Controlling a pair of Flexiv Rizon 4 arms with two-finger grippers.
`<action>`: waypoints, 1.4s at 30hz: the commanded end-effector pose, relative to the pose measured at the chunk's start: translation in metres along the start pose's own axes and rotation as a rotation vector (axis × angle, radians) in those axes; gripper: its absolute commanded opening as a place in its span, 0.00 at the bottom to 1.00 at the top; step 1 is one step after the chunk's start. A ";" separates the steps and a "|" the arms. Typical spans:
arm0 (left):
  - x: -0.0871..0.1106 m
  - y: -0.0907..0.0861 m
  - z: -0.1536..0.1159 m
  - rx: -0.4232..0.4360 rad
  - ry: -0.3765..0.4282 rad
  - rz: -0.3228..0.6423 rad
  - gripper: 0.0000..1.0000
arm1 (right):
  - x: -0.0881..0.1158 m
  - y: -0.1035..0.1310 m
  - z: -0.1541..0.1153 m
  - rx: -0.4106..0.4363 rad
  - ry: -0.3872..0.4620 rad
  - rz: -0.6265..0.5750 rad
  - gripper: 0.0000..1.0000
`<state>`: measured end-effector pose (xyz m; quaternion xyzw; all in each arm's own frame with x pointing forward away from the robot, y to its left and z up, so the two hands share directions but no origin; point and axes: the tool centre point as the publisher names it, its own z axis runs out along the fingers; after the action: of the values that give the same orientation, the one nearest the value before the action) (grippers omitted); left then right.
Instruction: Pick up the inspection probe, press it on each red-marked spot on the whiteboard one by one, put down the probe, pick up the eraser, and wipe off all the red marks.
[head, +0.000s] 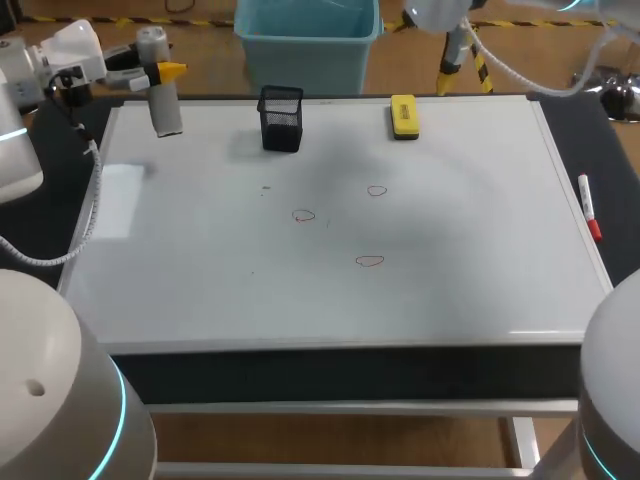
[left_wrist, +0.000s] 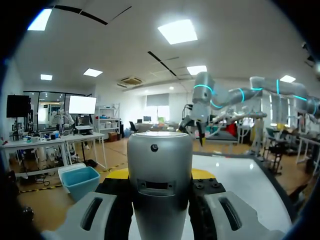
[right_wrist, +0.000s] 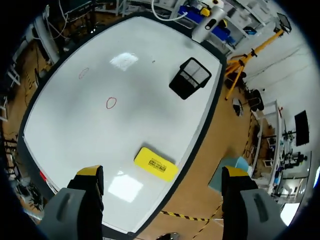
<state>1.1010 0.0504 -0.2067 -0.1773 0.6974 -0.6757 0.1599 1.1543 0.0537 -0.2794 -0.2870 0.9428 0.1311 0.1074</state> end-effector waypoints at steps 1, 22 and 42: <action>0.001 -0.001 0.000 0.001 -0.003 0.001 0.00 | -0.007 0.000 0.014 0.002 0.085 -0.290 1.00; 0.001 -0.001 0.000 0.001 -0.003 0.001 0.00 | 0.011 -0.015 0.055 -0.040 0.224 -0.836 1.00; 0.001 -0.001 0.000 0.001 -0.003 0.001 0.00 | 0.006 -0.019 0.071 -0.017 0.241 -0.879 1.00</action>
<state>1.1010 0.0504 -0.2067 -0.1774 0.6974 -0.6757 0.1598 1.1686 0.0574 -0.3534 -0.6728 0.7370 0.0480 0.0438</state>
